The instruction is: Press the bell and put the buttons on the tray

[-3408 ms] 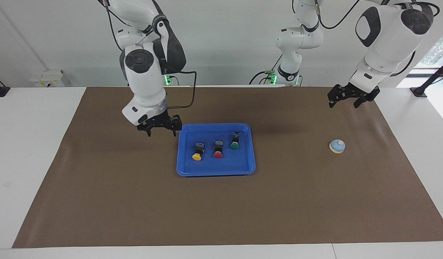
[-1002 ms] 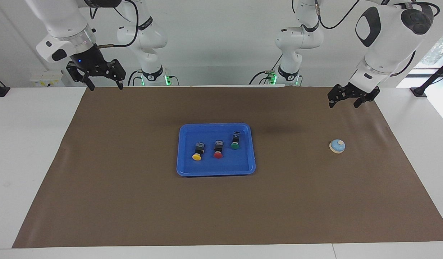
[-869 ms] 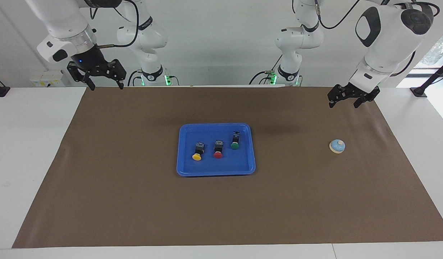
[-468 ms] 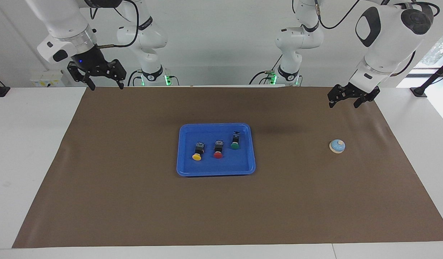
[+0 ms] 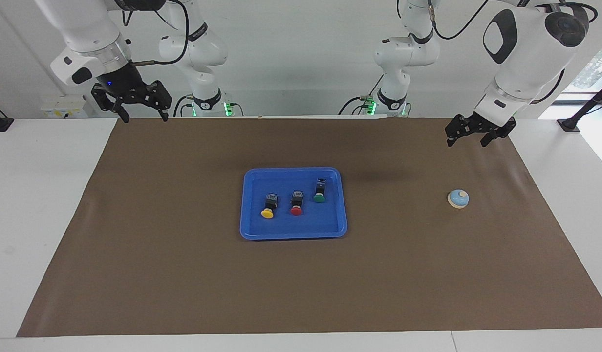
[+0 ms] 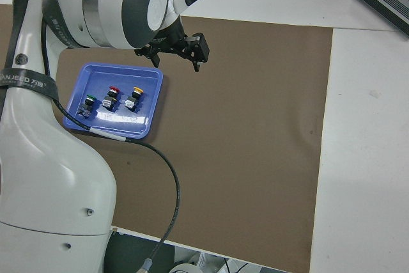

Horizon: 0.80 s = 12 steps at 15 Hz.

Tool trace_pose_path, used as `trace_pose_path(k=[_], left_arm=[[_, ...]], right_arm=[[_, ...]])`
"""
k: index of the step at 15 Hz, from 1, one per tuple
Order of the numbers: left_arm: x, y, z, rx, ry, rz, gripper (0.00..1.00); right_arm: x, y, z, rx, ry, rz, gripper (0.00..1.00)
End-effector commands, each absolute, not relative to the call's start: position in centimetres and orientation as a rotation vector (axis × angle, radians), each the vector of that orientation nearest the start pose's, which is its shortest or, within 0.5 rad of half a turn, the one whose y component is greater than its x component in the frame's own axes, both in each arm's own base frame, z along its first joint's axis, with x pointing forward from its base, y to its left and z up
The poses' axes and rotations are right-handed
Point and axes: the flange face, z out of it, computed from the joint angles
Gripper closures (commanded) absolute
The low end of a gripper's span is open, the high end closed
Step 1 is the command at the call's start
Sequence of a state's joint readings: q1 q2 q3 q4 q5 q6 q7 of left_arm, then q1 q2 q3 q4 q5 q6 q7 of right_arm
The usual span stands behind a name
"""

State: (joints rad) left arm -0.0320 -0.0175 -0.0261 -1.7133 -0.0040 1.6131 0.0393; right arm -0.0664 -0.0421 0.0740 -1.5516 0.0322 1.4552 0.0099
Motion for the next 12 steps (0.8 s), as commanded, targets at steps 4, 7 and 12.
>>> trace_pose_path(k=[4,7,12], left_arm=[[53.6,-3.8,57.4,-3.123,0.178,0.137,0.0],[52.6,-4.2,57.8,-3.118,0.185,0.172,0.11],[53.3,0.9,54.2,-3.132,0.017,0.082,1.0]], right_arm=[[52.5,0.9,64.6,-3.096,0.012,0.098,0.0],[52.5,0.9,64.6,-3.096,0.015,0.098,0.0],[52.5,0.9,64.6,-3.096,0.012,0.098,0.0]])
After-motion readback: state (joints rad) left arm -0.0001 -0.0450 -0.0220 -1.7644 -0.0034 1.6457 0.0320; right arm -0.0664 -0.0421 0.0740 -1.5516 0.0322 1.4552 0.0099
